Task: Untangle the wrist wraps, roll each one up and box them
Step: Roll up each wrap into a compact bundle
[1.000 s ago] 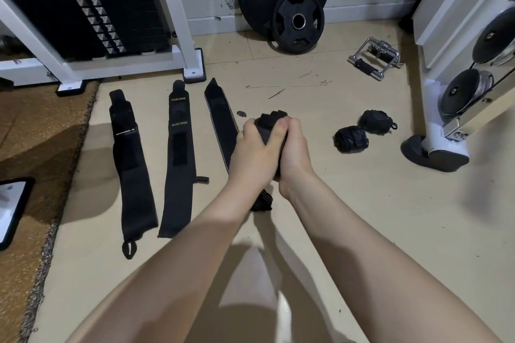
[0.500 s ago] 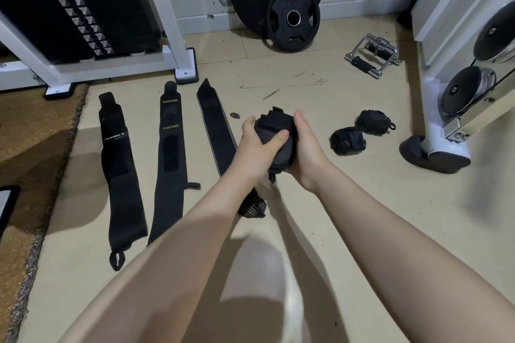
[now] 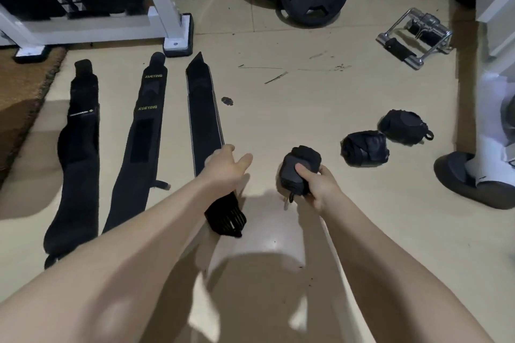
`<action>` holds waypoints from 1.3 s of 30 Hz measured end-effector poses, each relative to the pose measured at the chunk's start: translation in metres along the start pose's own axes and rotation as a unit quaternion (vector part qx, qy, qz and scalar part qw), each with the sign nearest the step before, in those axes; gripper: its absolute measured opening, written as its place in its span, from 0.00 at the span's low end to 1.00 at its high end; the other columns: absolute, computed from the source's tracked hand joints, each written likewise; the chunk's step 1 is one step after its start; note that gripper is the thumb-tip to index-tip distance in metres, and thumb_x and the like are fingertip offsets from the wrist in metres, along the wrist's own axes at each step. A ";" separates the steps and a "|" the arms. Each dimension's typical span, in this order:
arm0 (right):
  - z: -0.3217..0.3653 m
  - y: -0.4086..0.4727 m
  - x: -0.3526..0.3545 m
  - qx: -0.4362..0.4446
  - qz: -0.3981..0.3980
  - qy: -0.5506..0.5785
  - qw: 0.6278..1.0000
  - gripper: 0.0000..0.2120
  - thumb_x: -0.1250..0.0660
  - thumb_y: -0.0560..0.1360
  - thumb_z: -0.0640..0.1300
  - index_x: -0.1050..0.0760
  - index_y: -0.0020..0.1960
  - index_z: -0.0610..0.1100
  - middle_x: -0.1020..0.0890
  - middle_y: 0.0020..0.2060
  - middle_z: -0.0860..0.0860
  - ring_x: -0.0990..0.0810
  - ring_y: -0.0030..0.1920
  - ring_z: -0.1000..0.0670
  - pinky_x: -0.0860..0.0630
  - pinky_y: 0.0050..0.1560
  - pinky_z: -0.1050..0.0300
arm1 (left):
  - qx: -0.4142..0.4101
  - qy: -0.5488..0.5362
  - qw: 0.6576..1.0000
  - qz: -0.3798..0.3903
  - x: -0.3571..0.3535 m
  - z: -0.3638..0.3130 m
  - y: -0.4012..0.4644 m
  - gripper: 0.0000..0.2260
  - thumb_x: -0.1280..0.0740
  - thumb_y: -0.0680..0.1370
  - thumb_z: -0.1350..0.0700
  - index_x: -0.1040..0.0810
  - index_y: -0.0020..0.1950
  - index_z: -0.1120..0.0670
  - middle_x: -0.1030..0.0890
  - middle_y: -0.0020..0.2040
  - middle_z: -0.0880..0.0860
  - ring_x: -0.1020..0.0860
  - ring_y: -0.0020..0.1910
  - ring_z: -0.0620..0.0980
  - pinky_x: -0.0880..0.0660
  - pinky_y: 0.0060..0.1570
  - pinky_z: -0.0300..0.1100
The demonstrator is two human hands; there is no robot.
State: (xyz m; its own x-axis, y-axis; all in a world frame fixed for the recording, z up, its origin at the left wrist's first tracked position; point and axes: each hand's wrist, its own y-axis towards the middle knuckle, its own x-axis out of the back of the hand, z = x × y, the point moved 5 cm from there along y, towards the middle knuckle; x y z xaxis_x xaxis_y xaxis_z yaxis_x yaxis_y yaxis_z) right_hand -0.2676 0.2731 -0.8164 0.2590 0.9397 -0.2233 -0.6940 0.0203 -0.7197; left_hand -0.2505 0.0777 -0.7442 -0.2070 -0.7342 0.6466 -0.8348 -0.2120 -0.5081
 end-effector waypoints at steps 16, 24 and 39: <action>-0.038 0.027 -0.077 0.239 0.065 -0.530 0.811 0.21 0.44 0.78 0.36 0.36 0.71 0.40 0.29 0.65 0.46 0.29 0.65 0.47 0.35 0.53 0.65 | 0.267 -0.409 0.871 -0.044 -0.046 0.125 0.030 0.18 0.33 0.78 0.53 0.26 0.61 0.65 0.20 0.54 0.61 0.20 0.53 0.61 0.23 0.55 0.50; -0.045 -0.031 -0.126 0.089 0.244 -0.179 0.949 0.09 0.40 0.80 0.38 0.25 0.58 0.41 0.18 0.47 0.42 0.19 0.43 0.42 0.23 0.38 0.53 | 0.029 -0.460 0.887 -0.034 0.018 0.064 -0.012 0.11 0.38 0.80 0.62 0.23 0.61 0.57 0.19 0.56 0.60 0.20 0.55 0.62 0.26 0.56 0.61; -0.011 -0.184 -0.204 0.163 0.209 -0.353 0.897 0.09 0.38 0.75 0.32 0.28 0.51 0.44 0.19 0.44 0.45 0.19 0.48 0.41 0.21 0.53 0.45 | 0.075 -0.415 0.906 0.025 0.129 0.091 -0.117 0.09 0.38 0.80 0.62 0.25 0.59 0.60 0.18 0.49 0.57 0.19 0.42 0.50 0.21 0.33 0.40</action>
State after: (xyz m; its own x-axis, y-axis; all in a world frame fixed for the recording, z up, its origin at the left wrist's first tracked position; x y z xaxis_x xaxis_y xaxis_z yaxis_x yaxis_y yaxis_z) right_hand -0.1853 0.0739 -0.6460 -0.4799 0.8683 0.1253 -0.8209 -0.3940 -0.4134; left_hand -0.1334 -0.0515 -0.6533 0.2641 -0.9645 0.0014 -0.7434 -0.2044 -0.6369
